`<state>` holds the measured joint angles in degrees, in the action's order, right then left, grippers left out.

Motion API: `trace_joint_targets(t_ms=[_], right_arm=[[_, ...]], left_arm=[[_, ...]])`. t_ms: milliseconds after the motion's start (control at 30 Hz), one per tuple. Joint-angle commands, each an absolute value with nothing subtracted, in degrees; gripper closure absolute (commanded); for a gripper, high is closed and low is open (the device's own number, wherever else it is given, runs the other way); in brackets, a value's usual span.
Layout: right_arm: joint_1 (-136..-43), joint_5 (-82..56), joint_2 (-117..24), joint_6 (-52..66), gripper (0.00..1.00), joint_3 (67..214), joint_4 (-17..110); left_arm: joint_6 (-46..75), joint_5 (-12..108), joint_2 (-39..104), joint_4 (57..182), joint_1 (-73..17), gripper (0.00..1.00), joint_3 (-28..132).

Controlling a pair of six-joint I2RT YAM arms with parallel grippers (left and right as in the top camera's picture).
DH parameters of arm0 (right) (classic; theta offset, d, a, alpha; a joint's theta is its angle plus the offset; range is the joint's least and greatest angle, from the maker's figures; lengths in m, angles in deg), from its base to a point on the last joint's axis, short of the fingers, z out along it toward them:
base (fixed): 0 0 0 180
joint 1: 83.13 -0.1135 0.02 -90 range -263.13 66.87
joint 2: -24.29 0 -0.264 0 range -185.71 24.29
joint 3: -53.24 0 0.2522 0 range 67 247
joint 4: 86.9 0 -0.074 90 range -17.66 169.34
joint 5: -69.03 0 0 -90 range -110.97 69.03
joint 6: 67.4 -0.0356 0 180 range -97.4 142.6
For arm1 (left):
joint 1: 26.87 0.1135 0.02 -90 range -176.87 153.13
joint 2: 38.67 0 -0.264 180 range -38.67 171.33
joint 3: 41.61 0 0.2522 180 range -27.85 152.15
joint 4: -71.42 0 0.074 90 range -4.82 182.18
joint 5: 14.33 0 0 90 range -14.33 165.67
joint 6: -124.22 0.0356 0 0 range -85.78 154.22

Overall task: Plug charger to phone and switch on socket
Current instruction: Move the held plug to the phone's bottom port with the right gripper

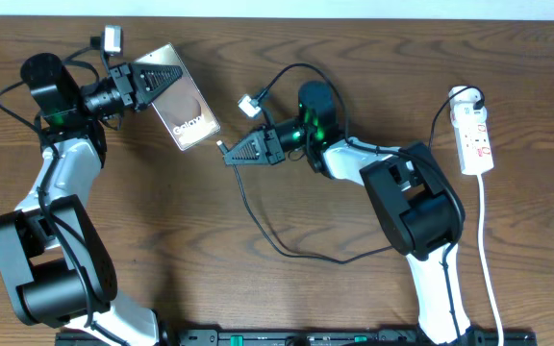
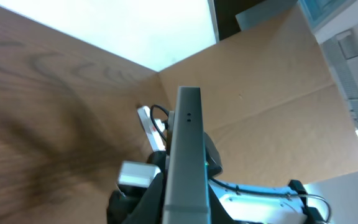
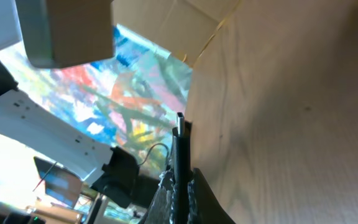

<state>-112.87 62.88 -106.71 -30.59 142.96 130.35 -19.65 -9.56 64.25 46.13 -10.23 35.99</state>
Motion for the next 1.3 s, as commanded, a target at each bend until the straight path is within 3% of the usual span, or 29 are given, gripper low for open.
trace_joint_targets(t_ms=[0,300,1267], right_arm=[[-113.61,64.09,-106.33,-38.50,0.99,143.18,135.33],[-113.57,64.48,-106.33,-49.87,0.99,143.18,152.57],[-113.61,65.57,-106.33,-49.58,0.99,143.18,153.32]], left_arm=[[-20.11,-6.11,63.98,45.20,-10.25,0.93,36.91],[-20.11,-2.04,63.98,45.24,-10.25,0.92,36.91],[-20.00,-7.90,64.01,45.85,-13.55,0.93,36.88]])
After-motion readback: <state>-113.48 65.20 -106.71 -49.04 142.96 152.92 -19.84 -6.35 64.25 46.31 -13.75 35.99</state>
